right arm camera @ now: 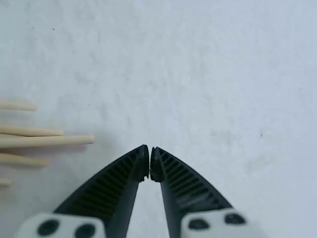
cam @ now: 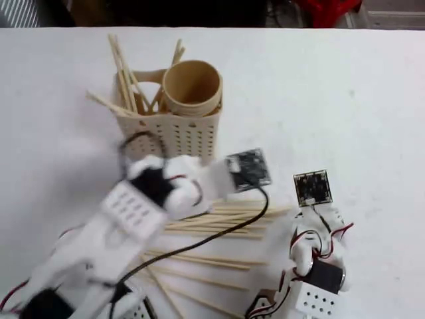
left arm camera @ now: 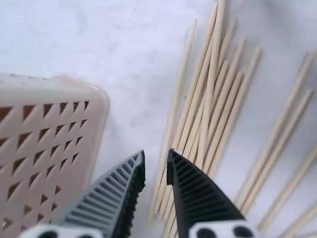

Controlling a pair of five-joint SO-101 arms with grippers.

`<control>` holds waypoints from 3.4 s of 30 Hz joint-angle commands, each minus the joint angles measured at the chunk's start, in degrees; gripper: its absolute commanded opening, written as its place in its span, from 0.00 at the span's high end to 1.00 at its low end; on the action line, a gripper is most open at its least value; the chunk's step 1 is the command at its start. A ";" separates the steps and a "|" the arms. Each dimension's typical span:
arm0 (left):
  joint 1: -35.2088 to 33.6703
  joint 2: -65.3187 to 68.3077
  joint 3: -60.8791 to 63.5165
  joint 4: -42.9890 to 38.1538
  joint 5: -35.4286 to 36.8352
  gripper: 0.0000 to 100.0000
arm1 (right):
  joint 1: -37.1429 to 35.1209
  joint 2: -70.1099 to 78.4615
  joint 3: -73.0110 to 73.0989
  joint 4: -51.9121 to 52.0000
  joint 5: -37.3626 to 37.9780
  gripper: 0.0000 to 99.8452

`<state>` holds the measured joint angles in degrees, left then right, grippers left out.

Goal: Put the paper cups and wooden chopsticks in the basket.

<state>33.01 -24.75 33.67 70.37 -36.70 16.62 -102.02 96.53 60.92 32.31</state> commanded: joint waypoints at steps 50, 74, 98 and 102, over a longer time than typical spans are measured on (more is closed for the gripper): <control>-4.44 -11.30 -23.03 2.55 11.34 0.98 | 0.40 -0.57 0.35 0.13 0.26 0.98; -31.69 -9.45 -8.35 -49.14 35.34 0.97 | 0.40 -0.57 0.35 0.13 0.26 0.98; -31.34 -13.67 -23.82 -17.58 34.99 0.86 | 0.40 -0.57 0.35 0.13 0.26 0.98; -28.44 -20.44 -26.64 -8.18 33.41 0.86 | 0.40 -0.57 0.35 0.13 0.26 0.98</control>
<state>2.07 -40.04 10.81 56.40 -2.07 16.62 -102.02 96.53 60.92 32.31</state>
